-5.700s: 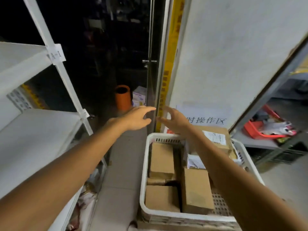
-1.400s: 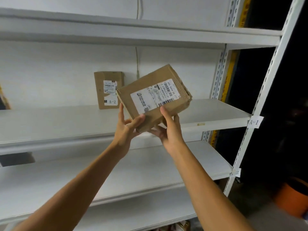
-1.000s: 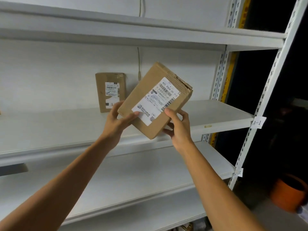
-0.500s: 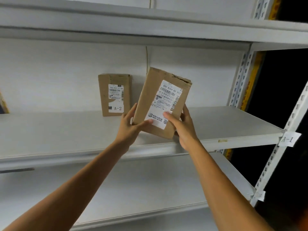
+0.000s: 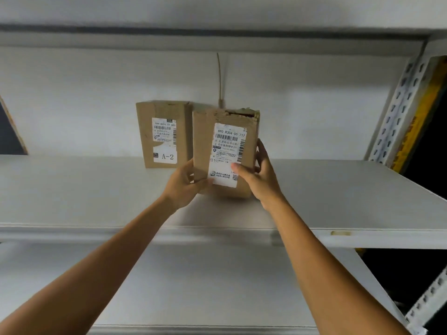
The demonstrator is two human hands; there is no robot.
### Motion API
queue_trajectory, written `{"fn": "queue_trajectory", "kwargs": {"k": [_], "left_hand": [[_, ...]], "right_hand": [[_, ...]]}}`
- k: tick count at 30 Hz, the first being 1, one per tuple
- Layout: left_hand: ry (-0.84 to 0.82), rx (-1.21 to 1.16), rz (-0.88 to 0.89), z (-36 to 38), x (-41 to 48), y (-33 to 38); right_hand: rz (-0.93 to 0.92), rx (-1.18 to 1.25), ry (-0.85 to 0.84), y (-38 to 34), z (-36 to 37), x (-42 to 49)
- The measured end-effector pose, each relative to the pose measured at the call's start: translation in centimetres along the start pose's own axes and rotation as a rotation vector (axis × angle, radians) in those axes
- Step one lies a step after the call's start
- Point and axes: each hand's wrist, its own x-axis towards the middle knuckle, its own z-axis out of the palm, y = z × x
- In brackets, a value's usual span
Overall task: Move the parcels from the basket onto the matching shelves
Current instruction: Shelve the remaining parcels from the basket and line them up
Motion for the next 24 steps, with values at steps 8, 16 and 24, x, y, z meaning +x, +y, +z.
{"fn": "queue_trajectory", "kwargs": {"k": [8, 16, 24], "left_hand": [[0.326, 0.477, 0.231, 0.0, 2.7, 0.0], [0.032, 1.393, 0.596, -1.3, 6.5, -0.8], [-0.074, 1.367, 0.414, -2.1, 8.9, -3.8]], "right_hand": [[0.008, -0.134, 0.039, 1.6, 0.9, 3.9], [0.019, -0.241, 0.148, 2.8, 2.8, 7.3], [0.037, -0.359, 0.209, 3.5, 5.8, 10.3]]}}
